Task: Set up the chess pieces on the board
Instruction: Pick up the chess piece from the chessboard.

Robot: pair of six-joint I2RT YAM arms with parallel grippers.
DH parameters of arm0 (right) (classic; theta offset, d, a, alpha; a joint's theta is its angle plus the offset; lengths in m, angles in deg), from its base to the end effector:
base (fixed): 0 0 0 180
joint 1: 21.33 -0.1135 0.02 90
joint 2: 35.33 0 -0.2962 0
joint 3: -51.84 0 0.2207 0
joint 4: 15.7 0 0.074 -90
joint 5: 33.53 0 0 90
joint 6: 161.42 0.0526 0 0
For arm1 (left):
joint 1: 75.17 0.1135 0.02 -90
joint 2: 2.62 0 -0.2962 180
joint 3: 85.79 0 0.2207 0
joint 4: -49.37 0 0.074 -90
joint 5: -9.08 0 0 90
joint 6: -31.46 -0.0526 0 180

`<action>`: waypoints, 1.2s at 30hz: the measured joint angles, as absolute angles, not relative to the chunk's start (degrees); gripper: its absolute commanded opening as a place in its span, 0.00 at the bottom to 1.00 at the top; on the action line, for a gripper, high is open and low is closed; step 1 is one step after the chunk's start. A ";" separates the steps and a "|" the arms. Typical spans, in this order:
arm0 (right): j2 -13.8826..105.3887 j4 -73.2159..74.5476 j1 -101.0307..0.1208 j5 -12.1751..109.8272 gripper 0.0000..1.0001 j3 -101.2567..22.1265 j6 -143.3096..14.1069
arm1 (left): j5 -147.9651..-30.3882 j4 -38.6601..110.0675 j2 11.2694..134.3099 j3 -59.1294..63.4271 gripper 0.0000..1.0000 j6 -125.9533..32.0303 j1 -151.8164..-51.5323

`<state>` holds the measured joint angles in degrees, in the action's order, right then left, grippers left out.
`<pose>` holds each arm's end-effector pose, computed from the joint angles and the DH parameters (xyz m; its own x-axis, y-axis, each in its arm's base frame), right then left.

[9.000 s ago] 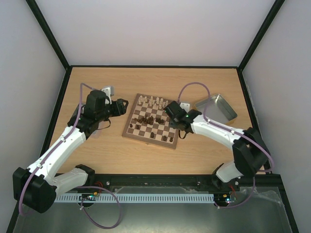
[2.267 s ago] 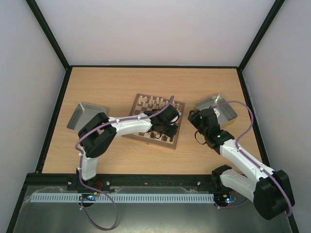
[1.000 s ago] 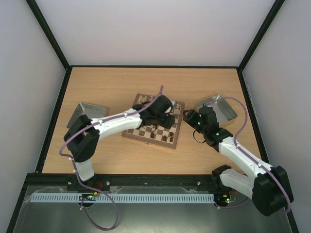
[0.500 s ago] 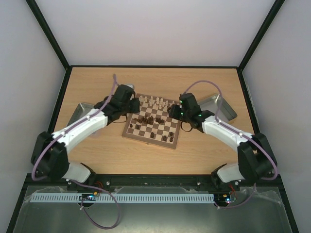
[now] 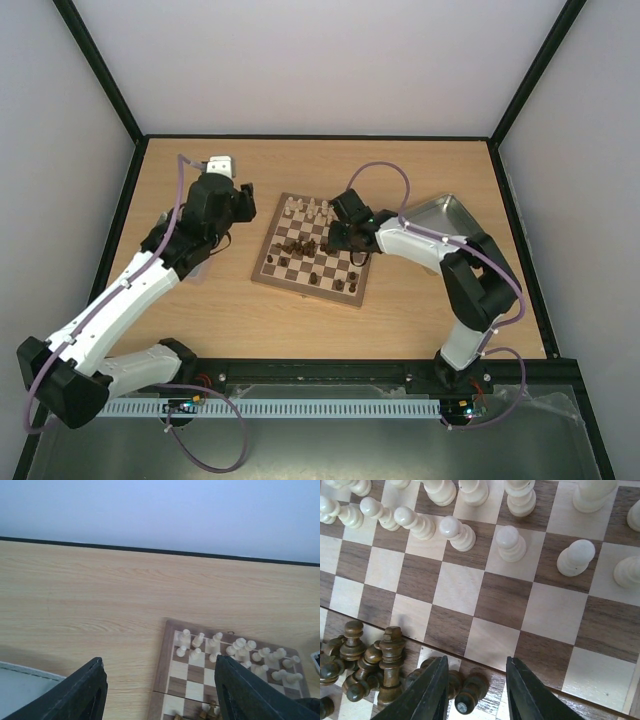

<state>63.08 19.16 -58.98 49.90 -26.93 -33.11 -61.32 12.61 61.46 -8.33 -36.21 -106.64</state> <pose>0.2691 0.2152 0.2295 -0.9146 0.0722 -0.3979 -0.1178 0.8936 0.4331 0.1957 -0.0991 0.3819 -0.4002 -0.1747 -0.8996 0.0834 0.9706 -0.2256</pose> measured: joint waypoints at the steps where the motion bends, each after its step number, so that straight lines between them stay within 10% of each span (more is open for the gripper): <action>1: 63.56 19.77 -59.11 50.12 0.28 -27.48 -33.13 | -60.64 12.67 61.04 -8.68 0.61 -36.56 -106.64; 36: 67.61 31.21 -63.68 57.37 0.02 -33.95 -34.05 | -57.78 13.59 56.28 -12.88 0.66 -38.66 -106.64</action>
